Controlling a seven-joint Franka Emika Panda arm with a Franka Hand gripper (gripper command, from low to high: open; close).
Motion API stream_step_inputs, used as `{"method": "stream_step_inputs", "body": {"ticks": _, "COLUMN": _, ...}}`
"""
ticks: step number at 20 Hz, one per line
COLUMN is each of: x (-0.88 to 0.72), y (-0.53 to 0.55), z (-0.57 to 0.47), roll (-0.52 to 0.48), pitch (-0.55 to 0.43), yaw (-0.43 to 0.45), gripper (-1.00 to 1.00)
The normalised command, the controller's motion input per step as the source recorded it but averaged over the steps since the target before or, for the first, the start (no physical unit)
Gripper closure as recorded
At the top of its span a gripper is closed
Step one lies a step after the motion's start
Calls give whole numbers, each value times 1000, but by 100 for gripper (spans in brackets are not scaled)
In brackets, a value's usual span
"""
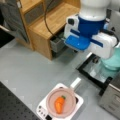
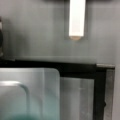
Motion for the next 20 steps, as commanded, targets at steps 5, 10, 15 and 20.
{"method": "stream_step_inputs", "body": {"ticks": 5, "x": 697, "y": 8, "z": 106, "roll": -232, "pitch": 191, "yaw": 161, "gripper": -100}}
{"method": "stream_step_inputs", "body": {"ticks": 10, "x": 600, "y": -3, "z": 78, "roll": -237, "pitch": 175, "yaw": 96, "gripper": -100}}
{"method": "stream_step_inputs", "body": {"ticks": 15, "x": 586, "y": 58, "z": 50, "roll": -239, "pitch": 183, "yaw": 3, "gripper": -100}}
{"method": "stream_step_inputs", "body": {"ticks": 20, "x": 665, "y": 122, "z": -118, "roll": -224, "pitch": 129, "yaw": -67, "gripper": -100}}
